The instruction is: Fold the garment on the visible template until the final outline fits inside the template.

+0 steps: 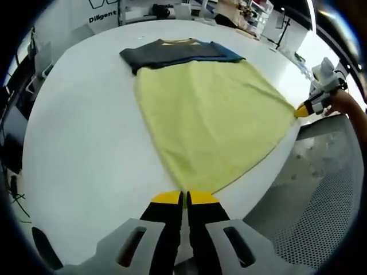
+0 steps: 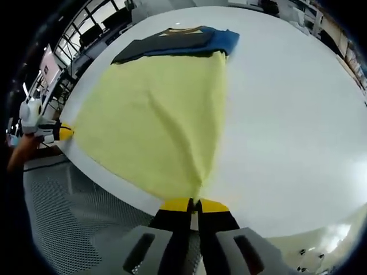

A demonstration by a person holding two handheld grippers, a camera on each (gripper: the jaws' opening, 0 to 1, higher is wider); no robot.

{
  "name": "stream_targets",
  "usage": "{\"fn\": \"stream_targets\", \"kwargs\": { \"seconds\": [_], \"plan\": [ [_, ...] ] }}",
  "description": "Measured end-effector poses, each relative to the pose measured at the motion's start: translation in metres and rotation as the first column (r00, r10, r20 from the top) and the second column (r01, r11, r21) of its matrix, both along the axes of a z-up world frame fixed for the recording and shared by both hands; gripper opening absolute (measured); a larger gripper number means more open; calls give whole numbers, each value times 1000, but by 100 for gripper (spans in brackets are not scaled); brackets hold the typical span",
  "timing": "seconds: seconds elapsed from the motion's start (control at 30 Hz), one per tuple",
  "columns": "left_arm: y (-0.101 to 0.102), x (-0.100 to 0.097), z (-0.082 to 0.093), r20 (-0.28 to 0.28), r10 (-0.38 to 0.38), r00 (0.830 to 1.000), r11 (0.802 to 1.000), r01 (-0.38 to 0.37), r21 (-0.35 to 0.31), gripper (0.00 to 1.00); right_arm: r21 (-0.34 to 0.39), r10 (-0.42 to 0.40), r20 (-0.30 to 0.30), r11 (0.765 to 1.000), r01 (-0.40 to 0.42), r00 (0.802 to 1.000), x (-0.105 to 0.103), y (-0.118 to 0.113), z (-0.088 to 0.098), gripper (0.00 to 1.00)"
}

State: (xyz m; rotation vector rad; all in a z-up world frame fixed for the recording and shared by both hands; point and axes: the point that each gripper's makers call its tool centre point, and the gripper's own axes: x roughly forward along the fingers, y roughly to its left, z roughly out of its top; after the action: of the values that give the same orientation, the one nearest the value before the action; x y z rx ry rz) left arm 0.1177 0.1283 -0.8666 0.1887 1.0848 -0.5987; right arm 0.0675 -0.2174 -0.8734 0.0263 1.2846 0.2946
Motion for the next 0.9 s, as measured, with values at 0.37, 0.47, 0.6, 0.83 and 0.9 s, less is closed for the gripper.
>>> {"fn": "stream_targets", "kwargs": {
  "seconds": [0.37, 0.47, 0.6, 0.83, 0.9],
  "plan": [
    [1, -4, 5, -5, -11, 1000, 1000, 11, -4, 0, -11, 17, -15, 1000, -17, 1000, -2, -1, 5, 0],
    [-1, -10, 3, -31, -24, 999, 1000, 24, -6, 0, -37, 31, -27, 999, -32, 999, -4, -3, 4, 0],
    [-5, -18, 0, -61, -53, 997, 999, 53, -6, 0, -89, 50, -28, 995, -52, 998, -4, -8, 2, 0],
    [-10, -29, -1, -84, -122, 989, 992, 124, 18, 0, -93, 47, -29, 994, -50, 998, -5, -11, 2, 0],
    [-11, -31, -1, -90, -131, 987, 991, 133, 15, 0, -92, 43, -32, 995, -46, 999, -5, -12, 2, 0]
  ]
}}
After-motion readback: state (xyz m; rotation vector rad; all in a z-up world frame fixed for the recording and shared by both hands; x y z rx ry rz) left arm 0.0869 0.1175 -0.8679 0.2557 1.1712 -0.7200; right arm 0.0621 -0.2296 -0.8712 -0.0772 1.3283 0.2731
